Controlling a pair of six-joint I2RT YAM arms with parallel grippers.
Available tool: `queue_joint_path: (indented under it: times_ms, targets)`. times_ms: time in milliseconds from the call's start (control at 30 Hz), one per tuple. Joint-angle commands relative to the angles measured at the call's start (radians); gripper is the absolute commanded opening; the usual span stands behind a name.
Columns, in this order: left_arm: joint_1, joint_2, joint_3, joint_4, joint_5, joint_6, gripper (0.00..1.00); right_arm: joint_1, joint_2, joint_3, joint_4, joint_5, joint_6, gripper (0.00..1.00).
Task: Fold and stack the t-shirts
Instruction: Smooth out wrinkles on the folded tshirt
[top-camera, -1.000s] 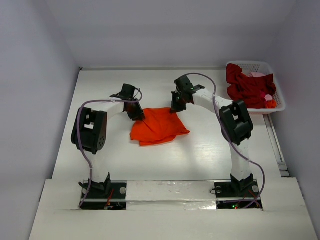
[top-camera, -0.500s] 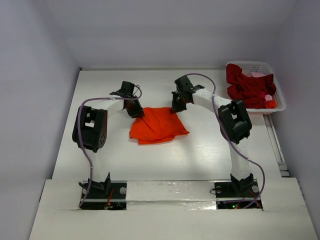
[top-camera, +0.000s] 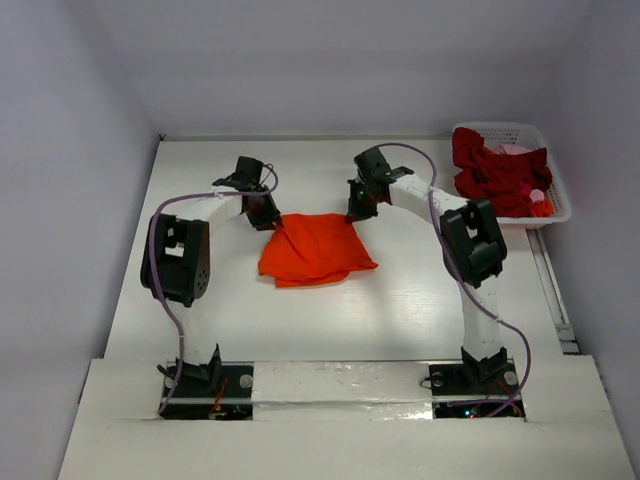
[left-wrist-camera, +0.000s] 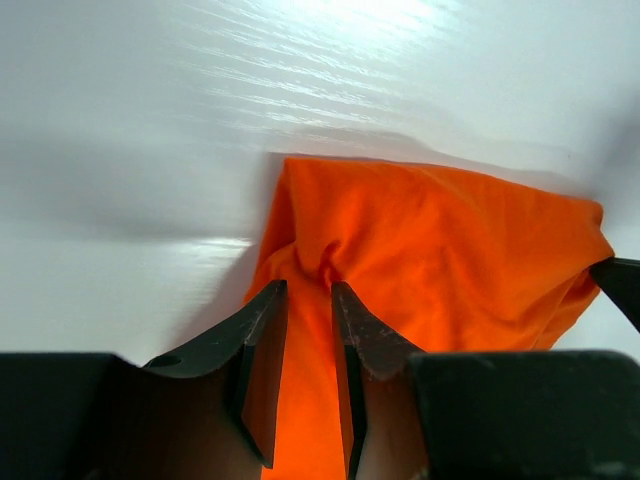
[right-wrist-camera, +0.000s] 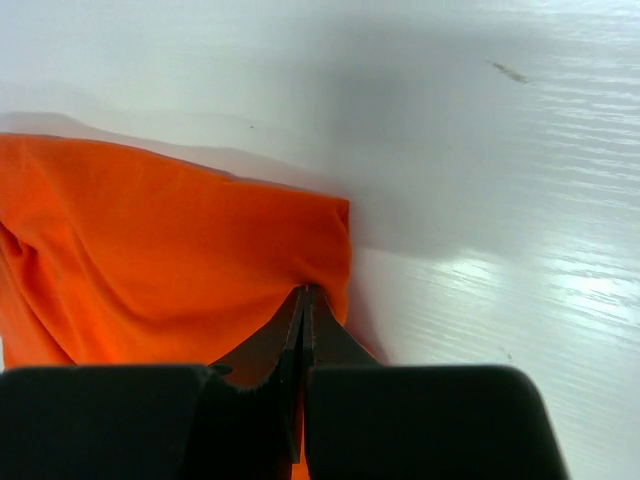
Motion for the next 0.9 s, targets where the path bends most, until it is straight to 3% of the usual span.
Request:
queue_joint_path:
  times_ms: [0, 267, 367, 433, 867]
  targets:
    - [0.038, -0.114, 0.042, -0.046, -0.032, 0.031, 0.22, -0.016, -0.095, 0.033, -0.003, 0.022, -0.029, 0.0]
    - [0.038, -0.215, 0.025, -0.086, 0.002, 0.034, 0.21, -0.005, -0.21, -0.053, 0.003, -0.011, -0.049, 0.0]
    - [0.038, -0.228, -0.012, -0.089, 0.045, 0.048, 0.17, 0.013, -0.228, -0.074, -0.005, -0.035, -0.062, 0.0]
    - [0.038, -0.237, -0.059, -0.08, 0.059, 0.057, 0.08, 0.024, -0.237, -0.102, -0.007, -0.038, -0.062, 0.0]
    - [0.01, -0.251, -0.207, -0.035, 0.071, 0.082, 0.0, 0.144, -0.273, -0.205, 0.024, -0.015, -0.028, 0.0]
